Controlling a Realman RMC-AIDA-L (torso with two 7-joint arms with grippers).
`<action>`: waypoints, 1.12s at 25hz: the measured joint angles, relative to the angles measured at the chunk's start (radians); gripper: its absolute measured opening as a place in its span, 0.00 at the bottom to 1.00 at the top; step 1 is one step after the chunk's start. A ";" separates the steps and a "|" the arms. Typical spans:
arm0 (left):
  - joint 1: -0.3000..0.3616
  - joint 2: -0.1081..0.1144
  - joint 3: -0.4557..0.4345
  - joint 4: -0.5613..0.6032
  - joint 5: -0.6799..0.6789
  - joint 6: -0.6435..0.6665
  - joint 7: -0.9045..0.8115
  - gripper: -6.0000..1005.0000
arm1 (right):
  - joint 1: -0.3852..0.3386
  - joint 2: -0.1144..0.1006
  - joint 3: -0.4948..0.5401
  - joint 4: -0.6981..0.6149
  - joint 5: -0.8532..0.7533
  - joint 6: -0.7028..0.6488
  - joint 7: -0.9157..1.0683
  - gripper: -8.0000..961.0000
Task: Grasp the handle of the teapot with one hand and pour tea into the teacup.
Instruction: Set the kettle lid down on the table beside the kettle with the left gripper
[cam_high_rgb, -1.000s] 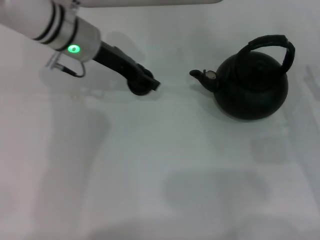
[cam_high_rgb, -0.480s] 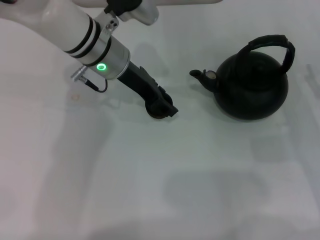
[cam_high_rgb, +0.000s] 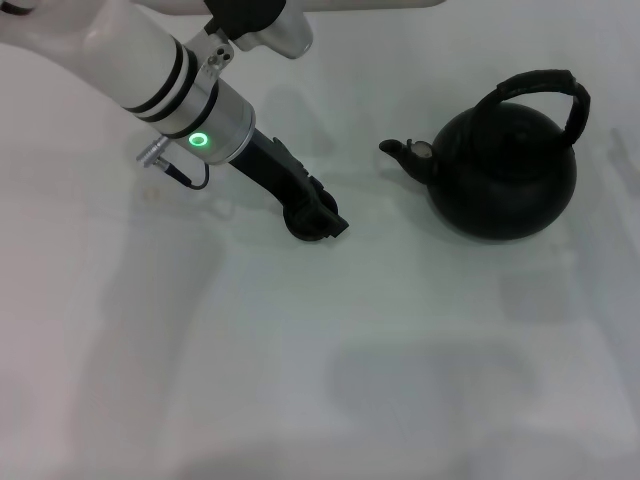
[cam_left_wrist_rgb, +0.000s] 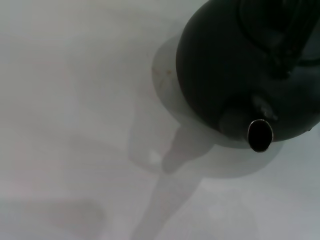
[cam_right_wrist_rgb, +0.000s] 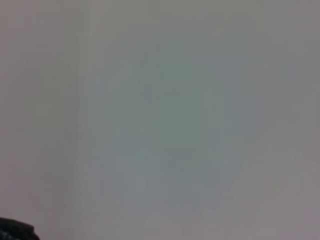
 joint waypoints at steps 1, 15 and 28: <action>0.000 0.000 0.000 0.000 0.000 -0.001 0.000 0.68 | 0.000 0.000 0.000 0.000 0.000 0.000 0.000 0.91; 0.012 0.000 0.000 0.000 0.001 -0.010 0.000 0.70 | -0.002 0.001 0.000 0.004 0.000 0.001 0.003 0.91; 0.013 0.000 0.000 0.014 0.012 -0.011 -0.021 0.72 | -0.004 0.001 0.000 0.006 0.000 0.001 0.002 0.91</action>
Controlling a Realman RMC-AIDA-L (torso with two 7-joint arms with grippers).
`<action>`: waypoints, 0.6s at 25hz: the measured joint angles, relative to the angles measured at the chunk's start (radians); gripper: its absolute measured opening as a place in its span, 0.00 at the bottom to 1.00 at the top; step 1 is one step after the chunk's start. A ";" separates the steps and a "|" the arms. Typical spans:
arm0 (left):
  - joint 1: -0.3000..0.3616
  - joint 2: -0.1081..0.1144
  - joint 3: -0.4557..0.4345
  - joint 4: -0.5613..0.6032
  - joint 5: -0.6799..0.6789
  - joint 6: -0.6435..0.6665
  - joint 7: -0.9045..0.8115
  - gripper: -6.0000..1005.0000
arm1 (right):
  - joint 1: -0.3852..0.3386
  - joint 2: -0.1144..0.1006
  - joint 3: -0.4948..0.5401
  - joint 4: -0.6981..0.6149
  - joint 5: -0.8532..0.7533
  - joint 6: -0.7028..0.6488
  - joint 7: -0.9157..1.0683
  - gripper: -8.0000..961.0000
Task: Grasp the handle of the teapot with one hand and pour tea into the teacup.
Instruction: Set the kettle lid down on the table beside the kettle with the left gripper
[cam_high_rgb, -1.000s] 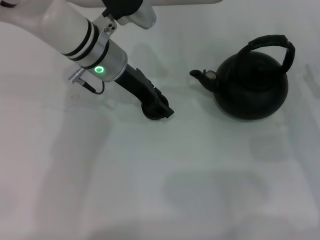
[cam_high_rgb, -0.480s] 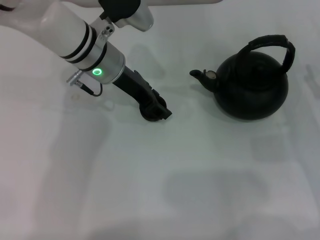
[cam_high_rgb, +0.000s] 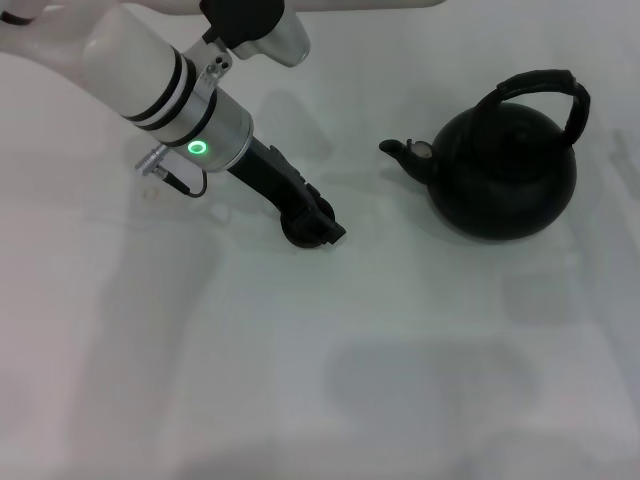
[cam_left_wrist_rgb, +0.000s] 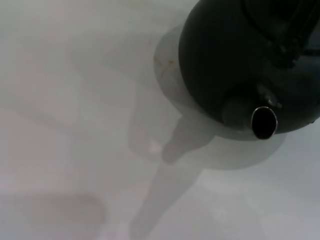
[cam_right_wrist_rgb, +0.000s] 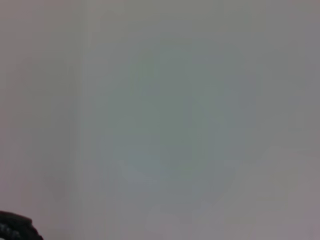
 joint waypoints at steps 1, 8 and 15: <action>0.000 0.000 0.000 0.000 0.000 0.000 0.000 0.72 | 0.000 0.000 0.000 0.000 0.000 0.000 0.000 0.91; 0.000 0.001 0.000 -0.003 -0.003 0.000 -0.001 0.73 | 0.000 -0.001 0.000 0.000 -0.002 0.000 0.000 0.91; -0.005 0.003 -0.003 -0.005 -0.024 0.006 0.006 0.73 | 0.000 -0.002 0.000 0.000 -0.002 0.000 0.000 0.91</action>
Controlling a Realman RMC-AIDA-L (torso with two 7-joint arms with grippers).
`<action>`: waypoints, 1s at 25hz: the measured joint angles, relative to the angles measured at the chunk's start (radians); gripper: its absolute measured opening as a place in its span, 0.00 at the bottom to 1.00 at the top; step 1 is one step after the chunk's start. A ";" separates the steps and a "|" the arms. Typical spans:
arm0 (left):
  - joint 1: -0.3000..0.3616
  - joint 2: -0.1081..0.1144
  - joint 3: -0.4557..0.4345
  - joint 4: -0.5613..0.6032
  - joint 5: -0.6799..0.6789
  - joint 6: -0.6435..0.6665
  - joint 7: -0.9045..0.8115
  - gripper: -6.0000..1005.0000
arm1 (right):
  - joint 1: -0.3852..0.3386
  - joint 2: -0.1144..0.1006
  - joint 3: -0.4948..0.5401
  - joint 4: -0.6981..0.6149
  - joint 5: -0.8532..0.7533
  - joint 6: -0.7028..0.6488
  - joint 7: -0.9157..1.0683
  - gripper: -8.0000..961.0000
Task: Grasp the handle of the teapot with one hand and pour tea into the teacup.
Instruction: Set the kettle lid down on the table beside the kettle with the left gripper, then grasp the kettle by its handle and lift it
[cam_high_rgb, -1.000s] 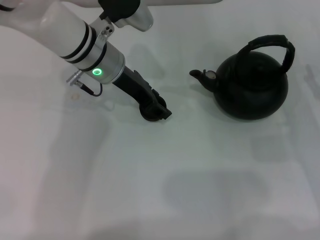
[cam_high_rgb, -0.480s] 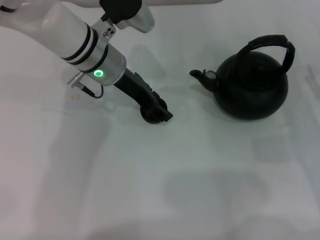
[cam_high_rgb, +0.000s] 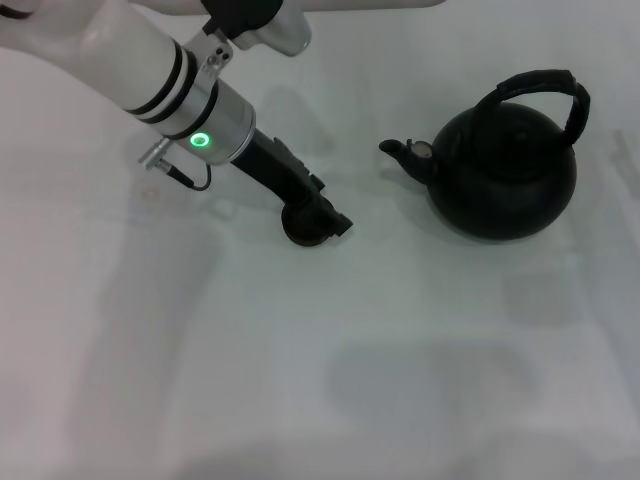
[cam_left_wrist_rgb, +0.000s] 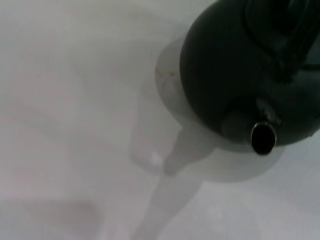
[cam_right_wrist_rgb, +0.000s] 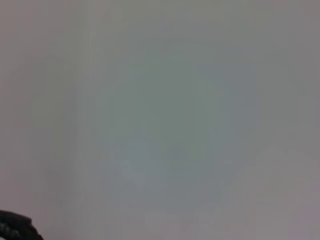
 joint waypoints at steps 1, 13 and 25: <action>-0.001 0.000 0.000 -0.001 -0.008 -0.001 0.007 0.73 | -0.001 0.000 0.000 0.000 0.000 0.000 0.000 0.91; 0.033 0.006 0.001 -0.008 -0.210 0.007 0.208 0.73 | -0.008 0.000 0.000 0.000 0.000 0.000 0.003 0.91; 0.064 0.006 0.001 -0.034 -0.384 0.096 0.382 0.73 | -0.017 0.002 -0.004 -0.001 0.000 0.000 0.008 0.91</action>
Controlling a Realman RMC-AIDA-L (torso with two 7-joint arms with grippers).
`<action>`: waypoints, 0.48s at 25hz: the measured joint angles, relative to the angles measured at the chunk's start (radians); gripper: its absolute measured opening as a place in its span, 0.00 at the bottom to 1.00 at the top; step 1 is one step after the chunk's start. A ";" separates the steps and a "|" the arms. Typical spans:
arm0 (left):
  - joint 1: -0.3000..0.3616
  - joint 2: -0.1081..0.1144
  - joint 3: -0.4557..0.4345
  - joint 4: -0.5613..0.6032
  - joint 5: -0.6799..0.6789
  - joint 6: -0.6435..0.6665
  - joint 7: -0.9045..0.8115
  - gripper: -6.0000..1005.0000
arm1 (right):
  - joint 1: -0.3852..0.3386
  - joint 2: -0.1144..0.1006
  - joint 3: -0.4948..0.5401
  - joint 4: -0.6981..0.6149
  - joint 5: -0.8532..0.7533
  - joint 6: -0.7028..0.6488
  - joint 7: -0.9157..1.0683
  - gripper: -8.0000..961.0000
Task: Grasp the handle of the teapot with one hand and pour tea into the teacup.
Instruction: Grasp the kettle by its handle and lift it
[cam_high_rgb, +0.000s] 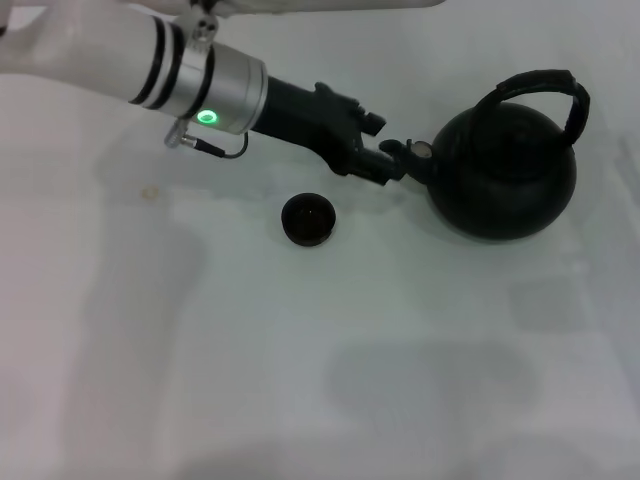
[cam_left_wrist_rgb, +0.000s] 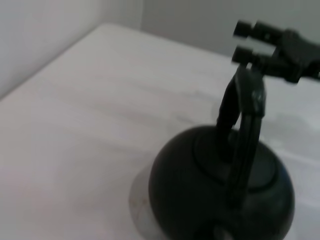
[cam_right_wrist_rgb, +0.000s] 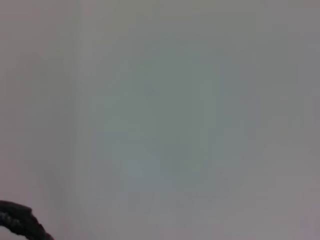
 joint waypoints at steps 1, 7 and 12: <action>0.005 0.000 0.000 -0.012 -0.023 0.021 0.017 0.73 | 0.000 0.000 -0.001 -0.001 0.000 0.000 0.000 0.91; 0.056 0.000 0.000 -0.086 -0.152 0.090 0.077 0.73 | -0.001 0.000 -0.005 -0.004 0.000 -0.001 0.000 0.91; 0.124 0.000 0.001 -0.126 -0.271 0.135 0.151 0.72 | -0.001 0.000 -0.001 -0.008 0.000 -0.007 0.000 0.91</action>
